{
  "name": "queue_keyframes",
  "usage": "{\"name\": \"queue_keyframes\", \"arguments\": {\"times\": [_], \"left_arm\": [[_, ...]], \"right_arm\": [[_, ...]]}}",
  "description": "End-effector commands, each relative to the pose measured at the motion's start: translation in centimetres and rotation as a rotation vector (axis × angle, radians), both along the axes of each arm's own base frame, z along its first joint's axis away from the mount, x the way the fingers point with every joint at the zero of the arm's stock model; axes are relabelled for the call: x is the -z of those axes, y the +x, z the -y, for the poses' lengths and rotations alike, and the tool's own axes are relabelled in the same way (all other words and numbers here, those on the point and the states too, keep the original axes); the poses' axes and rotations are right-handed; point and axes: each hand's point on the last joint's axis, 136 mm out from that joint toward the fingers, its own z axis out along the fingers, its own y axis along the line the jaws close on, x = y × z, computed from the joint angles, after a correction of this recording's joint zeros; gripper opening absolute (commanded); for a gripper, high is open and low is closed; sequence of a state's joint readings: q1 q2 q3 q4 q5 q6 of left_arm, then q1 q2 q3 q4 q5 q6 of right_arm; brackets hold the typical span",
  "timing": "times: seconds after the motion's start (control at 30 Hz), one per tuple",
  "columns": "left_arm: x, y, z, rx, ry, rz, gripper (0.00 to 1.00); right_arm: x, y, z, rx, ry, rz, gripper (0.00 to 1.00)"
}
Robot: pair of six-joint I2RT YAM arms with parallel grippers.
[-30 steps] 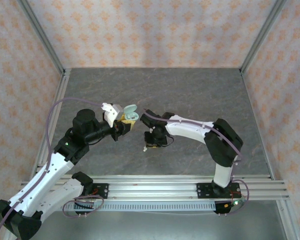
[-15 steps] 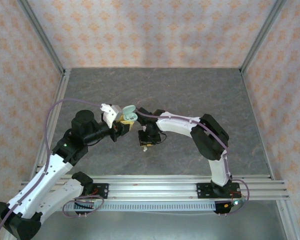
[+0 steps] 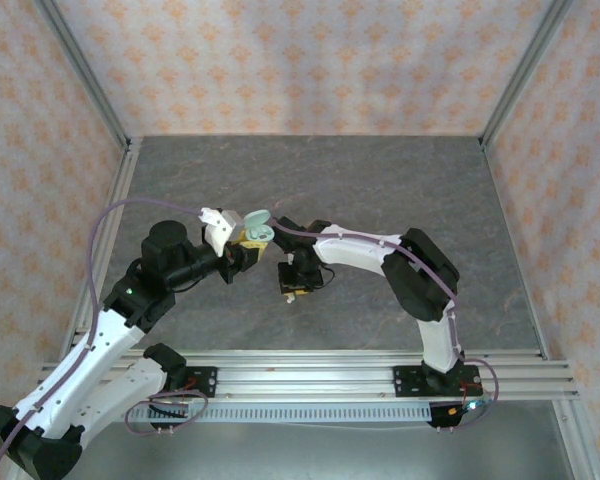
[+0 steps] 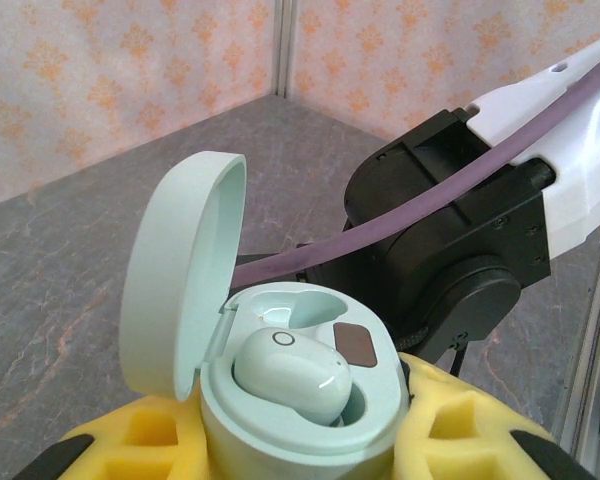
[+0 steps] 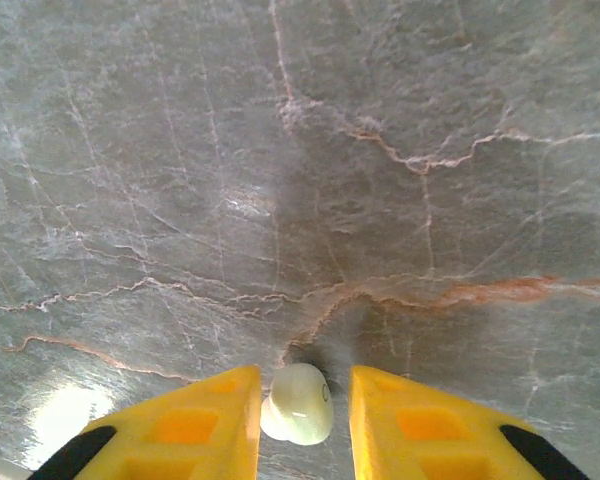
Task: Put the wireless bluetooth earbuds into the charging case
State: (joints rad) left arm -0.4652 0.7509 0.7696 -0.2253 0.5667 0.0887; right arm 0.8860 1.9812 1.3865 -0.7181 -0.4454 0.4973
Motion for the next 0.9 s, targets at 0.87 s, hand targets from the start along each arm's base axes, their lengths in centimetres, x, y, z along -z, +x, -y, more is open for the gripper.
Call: {"name": "queue_keyframes", "arguments": {"times": [0.87], "left_arm": [[-1.3,-0.1,0.0,0.002,0.006,0.056,0.22]], "right_arm": [[-1.8,0.6,1.9,0.005,-0.069,0.136,0.13]]}}
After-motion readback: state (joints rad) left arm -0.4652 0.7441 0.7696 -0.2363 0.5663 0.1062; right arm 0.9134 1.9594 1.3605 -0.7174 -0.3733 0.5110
